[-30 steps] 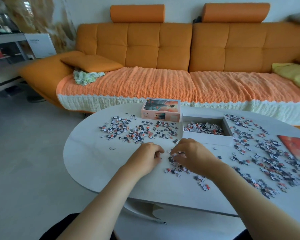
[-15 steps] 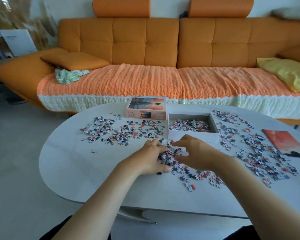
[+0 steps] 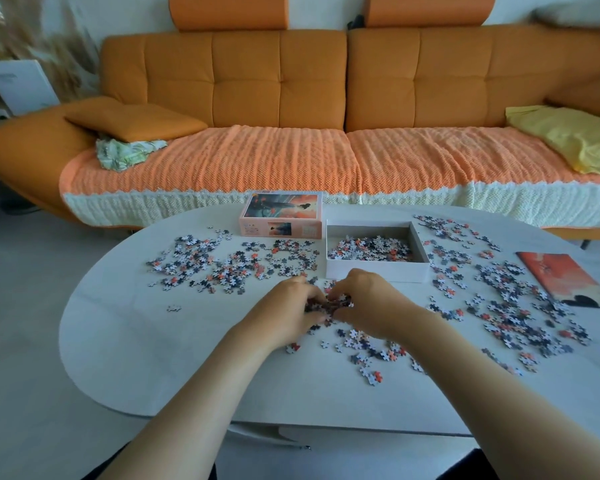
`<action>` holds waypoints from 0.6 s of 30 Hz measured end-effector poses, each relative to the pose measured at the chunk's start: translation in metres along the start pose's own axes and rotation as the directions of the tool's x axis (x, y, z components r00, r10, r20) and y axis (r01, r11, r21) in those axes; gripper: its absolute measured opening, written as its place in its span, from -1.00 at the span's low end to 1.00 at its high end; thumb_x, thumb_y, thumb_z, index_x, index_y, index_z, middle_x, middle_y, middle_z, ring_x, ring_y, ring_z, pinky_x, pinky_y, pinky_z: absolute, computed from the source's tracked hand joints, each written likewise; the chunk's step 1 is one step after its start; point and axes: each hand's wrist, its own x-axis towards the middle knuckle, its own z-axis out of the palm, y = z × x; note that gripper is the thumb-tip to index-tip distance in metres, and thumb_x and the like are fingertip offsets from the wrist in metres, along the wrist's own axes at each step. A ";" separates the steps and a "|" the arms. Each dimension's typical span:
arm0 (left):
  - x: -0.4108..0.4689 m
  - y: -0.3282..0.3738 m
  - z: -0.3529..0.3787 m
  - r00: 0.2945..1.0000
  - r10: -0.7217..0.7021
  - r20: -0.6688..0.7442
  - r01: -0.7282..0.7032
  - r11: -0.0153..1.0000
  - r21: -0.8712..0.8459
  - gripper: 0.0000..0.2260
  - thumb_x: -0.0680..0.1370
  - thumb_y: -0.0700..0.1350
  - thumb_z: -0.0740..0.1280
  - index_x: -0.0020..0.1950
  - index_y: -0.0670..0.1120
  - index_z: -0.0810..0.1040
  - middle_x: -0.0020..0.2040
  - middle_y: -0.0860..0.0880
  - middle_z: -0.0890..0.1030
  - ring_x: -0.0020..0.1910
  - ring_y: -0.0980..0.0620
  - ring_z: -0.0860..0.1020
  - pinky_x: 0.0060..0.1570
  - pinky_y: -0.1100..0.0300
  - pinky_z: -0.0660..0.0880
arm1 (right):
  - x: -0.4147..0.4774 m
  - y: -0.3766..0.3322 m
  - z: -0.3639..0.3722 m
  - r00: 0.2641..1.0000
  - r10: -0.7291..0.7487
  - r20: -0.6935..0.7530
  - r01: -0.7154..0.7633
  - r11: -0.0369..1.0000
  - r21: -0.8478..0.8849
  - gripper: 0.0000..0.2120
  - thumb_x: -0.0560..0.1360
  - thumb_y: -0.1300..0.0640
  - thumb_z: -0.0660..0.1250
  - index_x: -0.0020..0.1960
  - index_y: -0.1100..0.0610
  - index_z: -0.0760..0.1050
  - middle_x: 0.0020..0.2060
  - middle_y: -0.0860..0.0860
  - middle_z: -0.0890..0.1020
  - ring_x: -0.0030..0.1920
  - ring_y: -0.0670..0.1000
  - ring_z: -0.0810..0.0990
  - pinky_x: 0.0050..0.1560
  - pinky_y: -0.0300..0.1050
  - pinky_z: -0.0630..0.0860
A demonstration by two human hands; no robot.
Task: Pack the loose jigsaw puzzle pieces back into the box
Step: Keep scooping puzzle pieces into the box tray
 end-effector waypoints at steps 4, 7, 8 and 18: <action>0.005 0.001 -0.001 1.000 -0.020 -0.024 0.019 0.998 -0.056 -0.82 0.49 -0.06 0.45 0.08 0.05 0.63 -0.08 0.10 0.51 -0.14 0.13 0.51 -0.17 0.27 0.38 | 0.006 0.002 -0.004 1.000 0.012 -0.022 -0.011 0.999 0.044 -0.83 0.46 0.09 0.43 0.05 -0.01 0.66 -0.13 -0.05 0.57 -0.17 -0.04 0.53 -0.26 -0.29 0.40; 0.011 0.002 -0.005 0.999 -0.038 -0.019 0.034 0.989 -0.145 -0.82 0.50 -0.08 0.46 0.09 0.04 0.62 -0.11 0.15 0.54 -0.17 0.23 0.52 -0.22 0.35 0.39 | 0.009 0.007 -0.011 0.999 0.043 -0.010 -0.041 0.991 0.131 -0.84 0.45 0.15 0.46 0.02 0.01 0.68 -0.13 -0.06 0.67 -0.24 -0.04 0.58 -0.32 -0.32 0.47; 0.014 0.003 -0.008 0.999 -0.040 -0.029 0.034 0.984 -0.173 -0.82 0.50 -0.08 0.46 0.09 0.05 0.62 -0.10 0.15 0.56 -0.16 0.25 0.52 -0.23 0.38 0.39 | 0.010 0.009 -0.015 0.999 0.049 -0.006 -0.048 0.986 0.158 -0.84 0.44 0.16 0.47 0.00 0.00 0.68 -0.14 -0.05 0.68 -0.24 -0.01 0.62 -0.30 -0.27 0.54; 0.073 0.022 -0.024 0.944 0.045 -0.325 -0.123 0.967 -0.223 -0.77 0.50 -0.17 0.45 0.15 -0.04 0.63 0.02 0.05 0.57 -0.08 0.13 0.55 0.00 0.26 0.50 | 0.035 0.048 -0.051 0.917 0.146 -0.371 -0.029 0.953 0.303 -0.88 0.47 0.19 0.45 -0.03 0.03 0.67 -0.28 -0.14 0.60 -0.34 -0.15 0.56 -0.37 -0.46 0.41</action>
